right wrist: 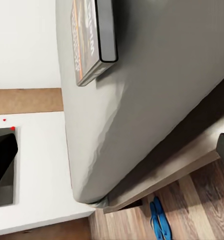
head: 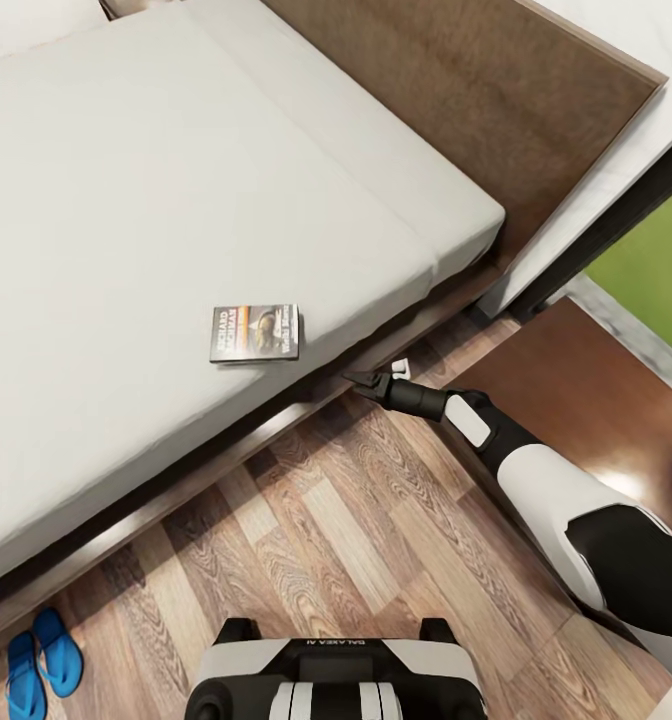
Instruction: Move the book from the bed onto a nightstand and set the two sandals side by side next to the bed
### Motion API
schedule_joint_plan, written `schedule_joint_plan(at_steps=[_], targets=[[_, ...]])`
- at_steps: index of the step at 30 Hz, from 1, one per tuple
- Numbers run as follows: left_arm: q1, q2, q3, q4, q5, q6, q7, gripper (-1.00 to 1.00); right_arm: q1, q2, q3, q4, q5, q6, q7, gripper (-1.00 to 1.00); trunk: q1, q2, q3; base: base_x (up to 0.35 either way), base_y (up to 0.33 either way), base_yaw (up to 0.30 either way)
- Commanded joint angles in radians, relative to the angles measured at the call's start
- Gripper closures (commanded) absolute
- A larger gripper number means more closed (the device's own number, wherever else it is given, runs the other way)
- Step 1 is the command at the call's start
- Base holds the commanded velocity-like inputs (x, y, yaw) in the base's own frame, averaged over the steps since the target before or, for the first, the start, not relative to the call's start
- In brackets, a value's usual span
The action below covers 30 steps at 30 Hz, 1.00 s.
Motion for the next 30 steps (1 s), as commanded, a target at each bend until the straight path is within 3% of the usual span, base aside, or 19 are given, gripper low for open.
schedule_joint_plan(at_steps=[1, 8, 30], targets=[[0.0, 0.0, -0.008, -0.003, 0.007, 0.006, 0.005, -1.0, -0.001, -0.001, 0.005, 0.0, -0.01, 0.007, -0.001, -1.0, 0.004, -0.007, -0.004, 0.0, 0.0, 0.0], [0.001, -0.001, -0.008, -0.003, 0.007, 0.006, 0.005, -1.0, -0.013, 0.0, 0.005, 0.0, -0.009, 0.007, -0.006, -1.0, 0.031, -0.056, -0.026, 0.0, 0.0, 0.0], [0.0, -0.001, -0.008, -0.004, 0.006, 0.006, 0.004, -1.0, -0.034, 0.026, 0.005, 0.0, -0.01, 0.007, -0.041, -1.0, 0.031, -0.056, -0.026, 0.0, 0.0, 0.0]])
